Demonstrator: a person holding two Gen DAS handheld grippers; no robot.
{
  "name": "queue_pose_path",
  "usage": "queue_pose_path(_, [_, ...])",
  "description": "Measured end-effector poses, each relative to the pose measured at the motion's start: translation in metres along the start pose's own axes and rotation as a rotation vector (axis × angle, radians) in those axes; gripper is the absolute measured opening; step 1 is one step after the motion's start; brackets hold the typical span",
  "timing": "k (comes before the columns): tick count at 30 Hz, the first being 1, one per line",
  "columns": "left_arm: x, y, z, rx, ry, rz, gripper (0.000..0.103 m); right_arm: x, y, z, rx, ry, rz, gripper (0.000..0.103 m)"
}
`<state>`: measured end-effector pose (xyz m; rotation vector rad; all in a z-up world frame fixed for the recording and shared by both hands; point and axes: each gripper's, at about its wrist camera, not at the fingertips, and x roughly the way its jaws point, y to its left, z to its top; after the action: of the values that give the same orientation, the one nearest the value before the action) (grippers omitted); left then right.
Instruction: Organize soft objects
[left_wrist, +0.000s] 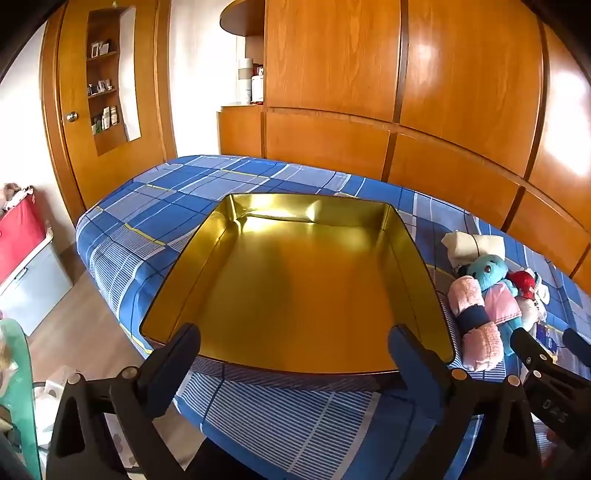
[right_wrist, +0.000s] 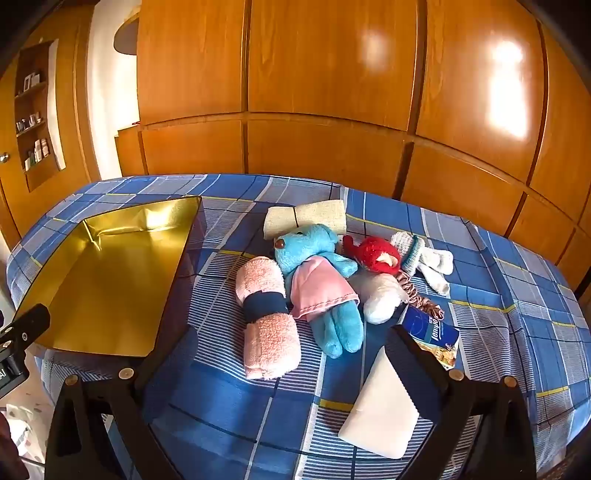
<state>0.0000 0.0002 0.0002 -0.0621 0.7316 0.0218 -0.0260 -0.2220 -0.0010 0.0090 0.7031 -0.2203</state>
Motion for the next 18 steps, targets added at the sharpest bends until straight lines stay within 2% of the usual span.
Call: queue_pose_path(18, [-0.003,-0.002,0.0,0.015,-0.009,0.009,0.102,-0.007,0.007,0.001,-0.017,-0.028,0.006,0.103])
